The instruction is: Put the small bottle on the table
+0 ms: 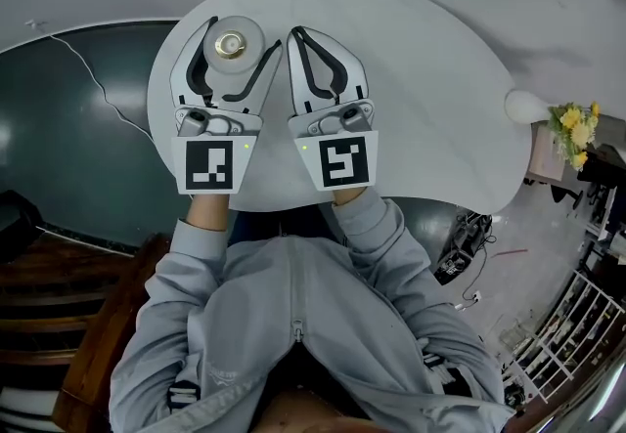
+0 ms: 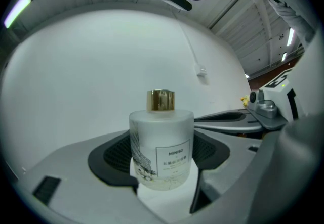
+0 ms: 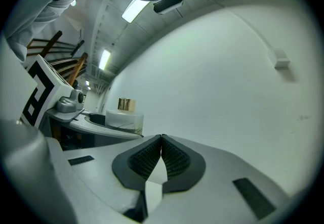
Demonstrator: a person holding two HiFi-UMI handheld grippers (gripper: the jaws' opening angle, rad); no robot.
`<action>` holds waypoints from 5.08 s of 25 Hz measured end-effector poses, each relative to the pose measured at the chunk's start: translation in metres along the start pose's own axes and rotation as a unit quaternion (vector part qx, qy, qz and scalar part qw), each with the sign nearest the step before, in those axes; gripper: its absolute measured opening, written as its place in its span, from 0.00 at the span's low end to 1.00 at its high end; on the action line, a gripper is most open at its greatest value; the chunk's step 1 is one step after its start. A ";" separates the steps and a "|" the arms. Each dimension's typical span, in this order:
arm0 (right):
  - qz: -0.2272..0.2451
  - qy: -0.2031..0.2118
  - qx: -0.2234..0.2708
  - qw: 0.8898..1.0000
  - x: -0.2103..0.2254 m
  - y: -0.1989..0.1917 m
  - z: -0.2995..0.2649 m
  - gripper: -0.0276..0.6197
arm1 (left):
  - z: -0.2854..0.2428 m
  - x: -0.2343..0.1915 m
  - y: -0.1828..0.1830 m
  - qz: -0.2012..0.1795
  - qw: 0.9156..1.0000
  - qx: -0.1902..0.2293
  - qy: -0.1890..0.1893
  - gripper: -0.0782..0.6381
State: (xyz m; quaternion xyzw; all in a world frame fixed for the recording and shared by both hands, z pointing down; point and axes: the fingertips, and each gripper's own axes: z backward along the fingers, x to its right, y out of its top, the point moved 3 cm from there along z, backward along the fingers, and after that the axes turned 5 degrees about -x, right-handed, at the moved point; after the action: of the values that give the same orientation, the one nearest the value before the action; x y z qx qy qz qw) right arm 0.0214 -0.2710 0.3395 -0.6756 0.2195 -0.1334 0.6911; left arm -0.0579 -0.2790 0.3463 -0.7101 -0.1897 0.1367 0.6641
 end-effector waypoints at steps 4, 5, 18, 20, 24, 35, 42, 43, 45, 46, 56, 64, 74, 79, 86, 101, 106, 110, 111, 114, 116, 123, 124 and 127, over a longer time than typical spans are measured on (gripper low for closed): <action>-0.002 0.002 -0.007 1.000 -0.001 -0.015 -0.007 0.08 | -0.007 -0.005 -0.015 -0.004 1.000 0.001 0.002 0.57; -0.003 0.003 -0.009 1.000 0.000 -0.019 -0.009 0.08 | -0.009 -0.006 -0.020 -0.006 1.000 -0.001 0.002 0.57; -0.021 0.005 -0.024 0.999 0.003 -0.065 -0.020 0.08 | -0.025 -0.011 -0.079 0.000 1.000 -0.014 -0.005 0.57; -0.023 0.006 -0.026 0.999 0.004 -0.071 -0.020 0.08 | -0.026 -0.011 -0.088 -0.003 1.000 -0.020 -0.006 0.57; -0.025 0.008 -0.033 0.999 0.006 -0.088 -0.021 0.08 | -0.030 -0.009 -0.107 0.001 1.000 -0.027 -0.006 0.57; -0.027 0.014 -0.049 0.998 0.002 -0.117 -0.026 0.08 | -0.038 -0.008 -0.146 -0.009 0.999 -0.047 -0.014 0.57; -0.032 0.015 -0.060 0.998 -0.002 -0.127 -0.024 0.08 | -0.039 -0.009 -0.166 -0.015 0.996 -0.082 -0.023 0.57; -0.034 0.015 -0.062 0.997 -0.003 -0.127 -0.024 0.08 | -0.039 -0.009 -0.169 -0.017 0.995 -0.093 -0.026 0.57; -0.036 0.016 -0.063 0.997 -0.005 -0.128 -0.023 0.08 | -0.039 -0.009 -0.173 -0.017 0.994 -0.102 -0.029 0.57; -0.035 0.017 -0.065 0.997 -0.004 -0.129 -0.022 0.08 | -0.039 -0.008 -0.175 -0.015 0.994 -0.102 -0.029 0.57; -0.032 0.018 -0.078 0.996 -0.003 -0.141 -0.023 0.08 | -0.046 -0.007 -0.185 0.009 0.993 -0.116 -0.035 0.57; -0.032 0.021 -0.080 0.996 -0.006 -0.143 -0.026 0.08 | -0.050 -0.007 -0.191 0.014 0.988 -0.146 -0.041 0.57; -0.035 0.022 -0.082 0.996 -0.008 -0.143 -0.027 0.08 | -0.052 -0.007 -0.204 0.035 0.979 -0.195 -0.049 0.57; -0.035 0.024 -0.085 0.995 -0.011 -0.143 -0.027 0.08 | -0.054 -0.006 -0.207 0.029 0.974 -0.217 -0.054 0.57; -0.037 0.022 -0.090 0.995 -0.010 -0.148 -0.024 0.08 | -0.057 0.000 -0.213 0.011 0.968 -0.242 -0.058 0.57; -0.033 0.024 -0.102 0.994 -0.019 -0.152 -0.016 0.08 | -0.044 0.000 -0.227 -0.011 0.956 -0.288 -0.057 0.57; -0.026 0.032 -0.121 0.992 -0.021 -0.157 -0.010 0.08 | -0.040 0.005 -0.223 -0.019 0.955 -0.289 -0.063 0.61; -0.034 0.031 -0.130 0.990 -0.022 -0.156 -0.006 0.08 | -0.027 0.006 -0.216 -0.007 0.956 -0.284 -0.069 0.63; -0.036 0.029 -0.134 0.990 -0.022 -0.156 -0.004 0.08 | -0.022 0.006 -0.213 -0.005 0.957 -0.281 -0.067 0.63; -0.038 0.023 -0.138 0.989 -0.020 -0.151 0.002 0.08 | -0.007 0.004 -0.197 0.002 0.964 -0.262 -0.048 0.63; -0.035 0.019 -0.137 0.990 -0.019 -0.144 0.007 0.08 | 0.001 0.002 -0.186 0.006 0.967 -0.251 -0.035 0.63; -0.035 -0.001 -0.131 0.991 -0.014 -0.111 0.021 0.08 | 0.028 -0.007 -0.135 0.008 0.977 -0.213 0.013 0.20; -0.034 -0.004 -0.127 0.991 -0.012 -0.105 0.022 0.08 | 0.028 -0.005 -0.124 0.010 0.980 -0.200 0.019 0.15; -0.027 -0.015 -0.112 0.993 -0.005 -0.081 0.028 0.08 | 0.029 0.001 -0.089 0.012 0.987 -0.158 0.028 0.12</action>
State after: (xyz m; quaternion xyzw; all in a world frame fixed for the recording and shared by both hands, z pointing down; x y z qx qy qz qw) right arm 0.0397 -0.2483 0.4199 -0.7561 0.2043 -0.1168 0.6106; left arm -0.0780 -0.2485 0.4322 -0.8117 -0.1819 0.0927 0.5472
